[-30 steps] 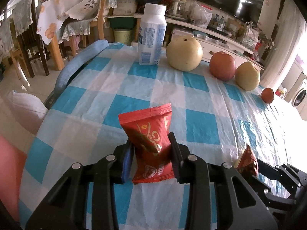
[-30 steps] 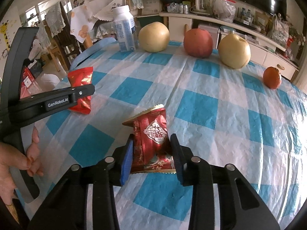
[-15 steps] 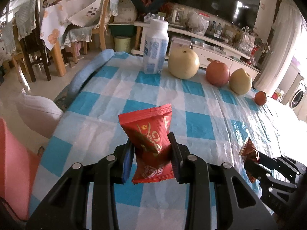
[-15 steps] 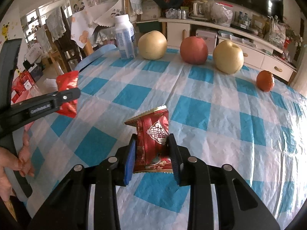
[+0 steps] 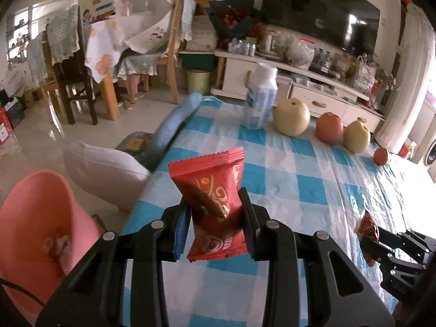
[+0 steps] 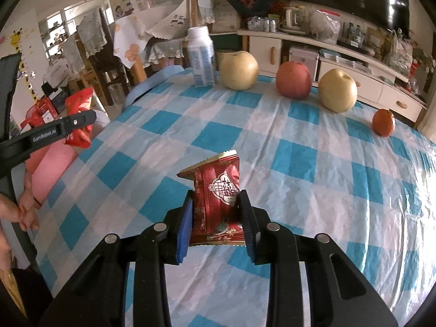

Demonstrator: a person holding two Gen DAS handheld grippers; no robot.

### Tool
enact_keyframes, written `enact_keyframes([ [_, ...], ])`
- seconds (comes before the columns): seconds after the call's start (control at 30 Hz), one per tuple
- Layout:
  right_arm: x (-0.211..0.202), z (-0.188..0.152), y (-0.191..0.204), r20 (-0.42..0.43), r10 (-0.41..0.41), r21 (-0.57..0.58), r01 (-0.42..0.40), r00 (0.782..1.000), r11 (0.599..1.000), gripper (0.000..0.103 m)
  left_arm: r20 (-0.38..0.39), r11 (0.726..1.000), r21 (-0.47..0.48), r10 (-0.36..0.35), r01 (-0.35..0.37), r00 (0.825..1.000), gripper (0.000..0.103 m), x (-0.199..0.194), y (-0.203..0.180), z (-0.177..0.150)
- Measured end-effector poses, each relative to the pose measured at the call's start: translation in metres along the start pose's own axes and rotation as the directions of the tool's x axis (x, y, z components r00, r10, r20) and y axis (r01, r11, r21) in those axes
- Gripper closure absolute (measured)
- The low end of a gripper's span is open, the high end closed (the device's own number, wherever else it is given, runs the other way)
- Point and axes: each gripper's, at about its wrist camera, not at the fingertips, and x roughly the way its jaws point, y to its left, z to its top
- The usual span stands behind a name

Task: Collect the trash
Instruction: 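Carry both red snack bags over the pink bucket with both tools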

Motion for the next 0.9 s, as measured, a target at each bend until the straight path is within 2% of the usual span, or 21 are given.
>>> enact_keyframes([
  [0.47,-0.009,0.006,0.054,0.023,0.032,-0.055,-0.031,0.999,0.998,0.069,0.050,0.995,-0.039,0.096,-0.094,0.994,0.067,-0.031,0.064,0.008],
  [0.9,0.001,0.011,0.135,-0.001,0.104,-0.140,-0.103,0.995,0.985,0.069,0.065,0.979,-0.088,0.192,-0.186,0.979,0.067,-0.048,0.120,0.009],
])
